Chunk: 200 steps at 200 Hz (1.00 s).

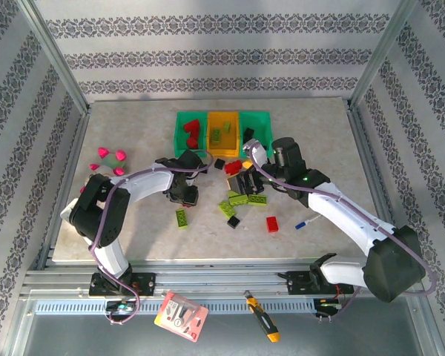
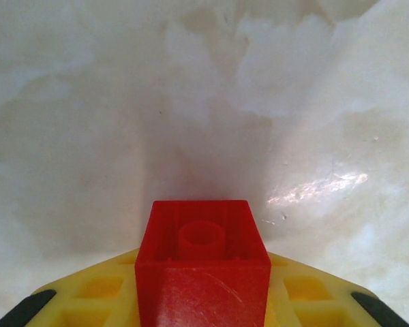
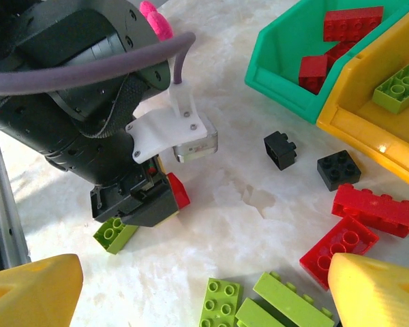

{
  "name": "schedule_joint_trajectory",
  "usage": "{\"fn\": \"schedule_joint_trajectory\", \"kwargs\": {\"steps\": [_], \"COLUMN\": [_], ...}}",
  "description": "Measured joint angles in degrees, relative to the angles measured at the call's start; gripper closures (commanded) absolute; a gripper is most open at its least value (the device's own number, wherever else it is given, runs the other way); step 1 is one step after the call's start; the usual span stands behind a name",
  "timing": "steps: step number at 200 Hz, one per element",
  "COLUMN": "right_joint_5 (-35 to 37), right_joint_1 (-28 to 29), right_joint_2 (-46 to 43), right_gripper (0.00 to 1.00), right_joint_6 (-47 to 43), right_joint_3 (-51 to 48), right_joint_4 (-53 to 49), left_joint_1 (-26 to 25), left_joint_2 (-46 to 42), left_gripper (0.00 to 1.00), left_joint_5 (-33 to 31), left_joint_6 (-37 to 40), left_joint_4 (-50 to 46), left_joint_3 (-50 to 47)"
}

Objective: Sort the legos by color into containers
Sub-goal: Pick up the lego from the center of the table, then place the lego in the container.

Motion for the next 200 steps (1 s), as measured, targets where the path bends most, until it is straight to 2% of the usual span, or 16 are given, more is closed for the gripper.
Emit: {"fn": "schedule_joint_trajectory", "kwargs": {"steps": [43,75,110,169,184,200], "right_joint_5": [-0.57,-0.35,0.94,3.41,4.04,4.66], "right_joint_1": [0.11,0.11,0.11,0.09,0.09,0.09], "right_joint_2": [-0.55,-0.55,-0.55,-0.61,-0.83,-1.33], "right_gripper": [0.07,0.07,0.07,0.07,0.07,0.07], "right_joint_6": [0.07,0.09,0.26,0.96,1.44,1.77], "right_joint_3": [0.44,1.70,1.97,1.95,1.92,1.88], "right_joint_4": [0.02,0.37,0.72,0.90,0.90,0.87], "left_joint_1": [0.04,0.59,3.06,8.37,9.20,9.62], "left_joint_2": [-4.17,-3.19,3.76,17.18,19.21,19.93], "left_gripper": [0.71,0.71,0.71,0.69,0.62,0.39], "left_joint_5": [-4.92,-9.44,-13.31,-14.53,-14.53,-14.47], "left_joint_6": [0.94,1.70,3.56,5.40,5.53,6.38], "left_joint_4": [0.72,5.01,10.73,13.60,13.62,13.64], "left_joint_3": [6.43,13.14,21.22,30.64,32.46,33.48]}}
